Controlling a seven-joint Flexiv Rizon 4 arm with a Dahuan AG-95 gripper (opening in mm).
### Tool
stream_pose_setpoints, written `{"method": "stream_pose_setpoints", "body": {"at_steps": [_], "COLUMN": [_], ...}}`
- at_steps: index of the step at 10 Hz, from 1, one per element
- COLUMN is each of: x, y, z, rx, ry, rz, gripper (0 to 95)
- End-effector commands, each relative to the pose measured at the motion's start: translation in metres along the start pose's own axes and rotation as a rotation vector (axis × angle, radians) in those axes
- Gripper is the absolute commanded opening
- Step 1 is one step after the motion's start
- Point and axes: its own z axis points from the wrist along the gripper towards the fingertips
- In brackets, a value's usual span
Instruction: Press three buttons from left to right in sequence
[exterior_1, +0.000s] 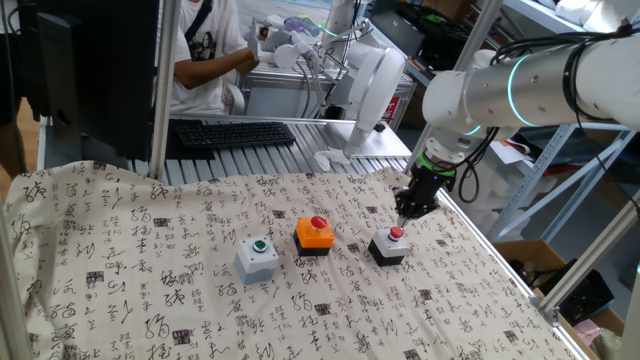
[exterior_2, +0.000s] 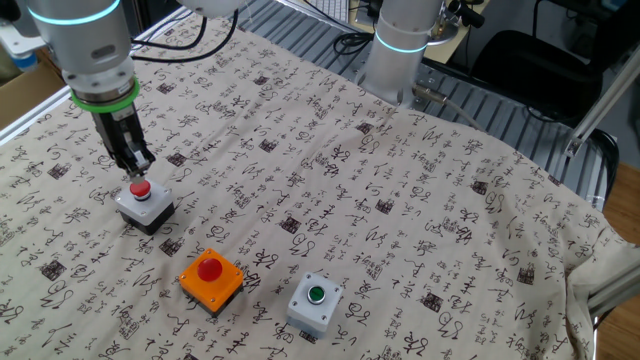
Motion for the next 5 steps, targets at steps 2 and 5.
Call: {"method": "stream_pose_setpoints", "body": {"at_steps": [2, 5], "x": [-0.0009, -0.0026], "y": [0.0008, 0.0013], "z": [0.0035, 0.0089], "rx": [-0.002, -0.001], "ry": [0.0, -0.002], "rz": [0.003, 0.002], "gripper": [0.0, 0.0]}}
